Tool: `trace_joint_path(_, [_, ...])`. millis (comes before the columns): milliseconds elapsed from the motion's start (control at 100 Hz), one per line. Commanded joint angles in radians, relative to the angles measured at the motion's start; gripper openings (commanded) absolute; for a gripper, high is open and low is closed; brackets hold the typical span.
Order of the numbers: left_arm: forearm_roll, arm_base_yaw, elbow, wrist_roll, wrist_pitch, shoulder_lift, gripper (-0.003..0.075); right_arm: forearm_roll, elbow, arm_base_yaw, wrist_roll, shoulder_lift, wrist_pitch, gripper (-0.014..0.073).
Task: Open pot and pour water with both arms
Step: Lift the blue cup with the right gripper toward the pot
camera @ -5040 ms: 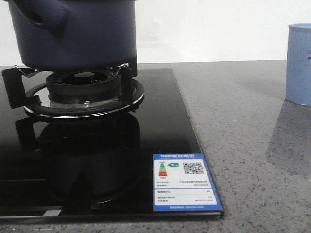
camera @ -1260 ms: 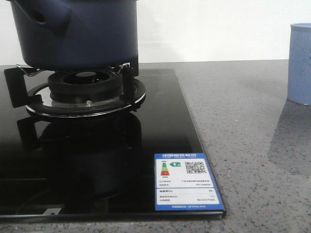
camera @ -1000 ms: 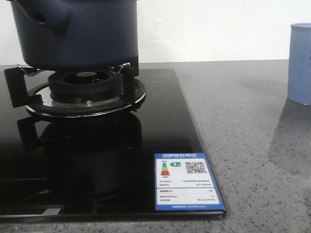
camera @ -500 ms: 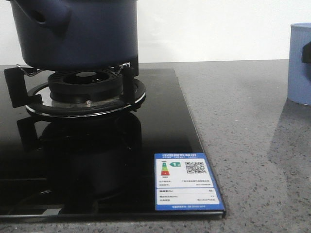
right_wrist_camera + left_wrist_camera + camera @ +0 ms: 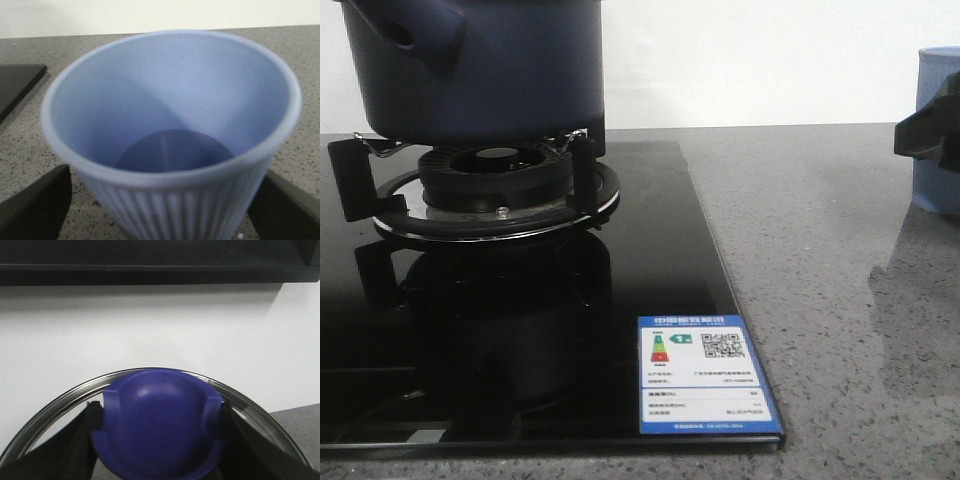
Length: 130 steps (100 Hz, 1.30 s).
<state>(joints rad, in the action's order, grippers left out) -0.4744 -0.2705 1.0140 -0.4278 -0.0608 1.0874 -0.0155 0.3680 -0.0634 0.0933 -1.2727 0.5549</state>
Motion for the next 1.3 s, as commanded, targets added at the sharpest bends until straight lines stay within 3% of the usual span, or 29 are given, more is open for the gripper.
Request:
trace_joint_path(0, [-0.005,0.003,0.045,0.001,0.1,-0.029,0.0328,-0.009,0.025,-0.005,-0.008,-0.024,0.112,0.0631])
trace_joint_path(270, [-0.005,0.003,0.045,0.001,0.1,-0.029,0.0328,-0.009,0.025,-0.005,-0.008,-0.072,0.167,0.061])
trace_joint_path(630, [-0.005,0.003,0.045,0.001,0.101,-0.029,0.0328,-0.009,0.025,-0.005,-0.008,-0.072,0.176,0.0341])
trace_joint_path(1060, [-0.005,0.003,0.045,0.001,0.101,-0.029,0.0328,-0.038,0.027,-0.005,-0.008,-0.022,0.211,0.0336])
trace_joint_path(1130, [-0.005,0.003,0.045,0.001,0.101,-0.029,0.0328,-0.075,0.038,-0.005,-0.008,0.008,0.176,0.0336])
trace_joint_path(1290, [-0.005,0.003,0.045,0.001,0.101,-0.029,0.0328,-0.149,0.128,-0.005,-0.008,0.085,-0.077,0.0337])
